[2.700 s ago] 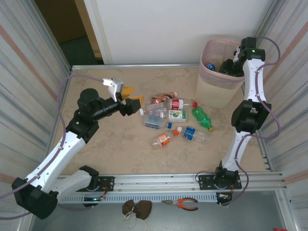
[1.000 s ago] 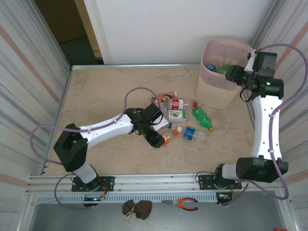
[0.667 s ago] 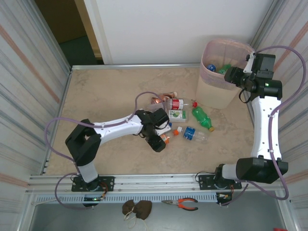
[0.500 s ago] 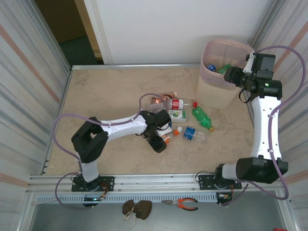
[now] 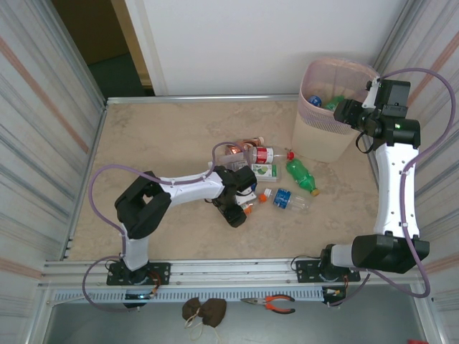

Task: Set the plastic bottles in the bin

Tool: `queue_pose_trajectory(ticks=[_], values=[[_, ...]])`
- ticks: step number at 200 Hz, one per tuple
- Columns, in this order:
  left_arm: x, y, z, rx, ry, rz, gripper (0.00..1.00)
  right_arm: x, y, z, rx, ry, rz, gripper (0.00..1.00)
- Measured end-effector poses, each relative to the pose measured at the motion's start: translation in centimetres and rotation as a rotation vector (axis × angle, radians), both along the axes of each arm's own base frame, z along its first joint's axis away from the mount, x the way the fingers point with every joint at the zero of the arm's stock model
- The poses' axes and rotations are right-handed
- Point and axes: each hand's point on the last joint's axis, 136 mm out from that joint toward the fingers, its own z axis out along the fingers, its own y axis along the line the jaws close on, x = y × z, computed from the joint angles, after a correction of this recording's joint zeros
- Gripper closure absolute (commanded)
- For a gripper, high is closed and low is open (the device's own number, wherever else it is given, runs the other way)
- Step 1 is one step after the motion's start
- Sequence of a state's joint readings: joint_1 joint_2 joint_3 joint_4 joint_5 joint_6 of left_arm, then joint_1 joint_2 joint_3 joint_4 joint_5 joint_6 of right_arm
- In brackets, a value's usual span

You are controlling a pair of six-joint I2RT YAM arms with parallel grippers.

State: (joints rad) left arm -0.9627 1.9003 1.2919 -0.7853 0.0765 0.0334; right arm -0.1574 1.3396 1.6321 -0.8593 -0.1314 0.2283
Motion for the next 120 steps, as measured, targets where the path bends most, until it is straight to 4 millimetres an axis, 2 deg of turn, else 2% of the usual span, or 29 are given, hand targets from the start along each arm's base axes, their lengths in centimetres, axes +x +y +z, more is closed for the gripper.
queue_pose_trajectory(ticks=[62,99,120], values=[[0.1,-0.1,0.6,-0.016,-0.012,-0.016,0.42,-0.2,0.1,0.3,0.001,-0.012,0.003,0.35],[0.4,-0.6,2.7,-0.071,-0.052,-0.022,0.43,-0.8,0.7,1.4,0.012,-0.051,0.024,0.35],[0.8,-1.3,4.4,-0.127,-0.086,-0.023,0.43,-1.2,1.7,2.2,0.024,-0.105,0.062,0.36]])
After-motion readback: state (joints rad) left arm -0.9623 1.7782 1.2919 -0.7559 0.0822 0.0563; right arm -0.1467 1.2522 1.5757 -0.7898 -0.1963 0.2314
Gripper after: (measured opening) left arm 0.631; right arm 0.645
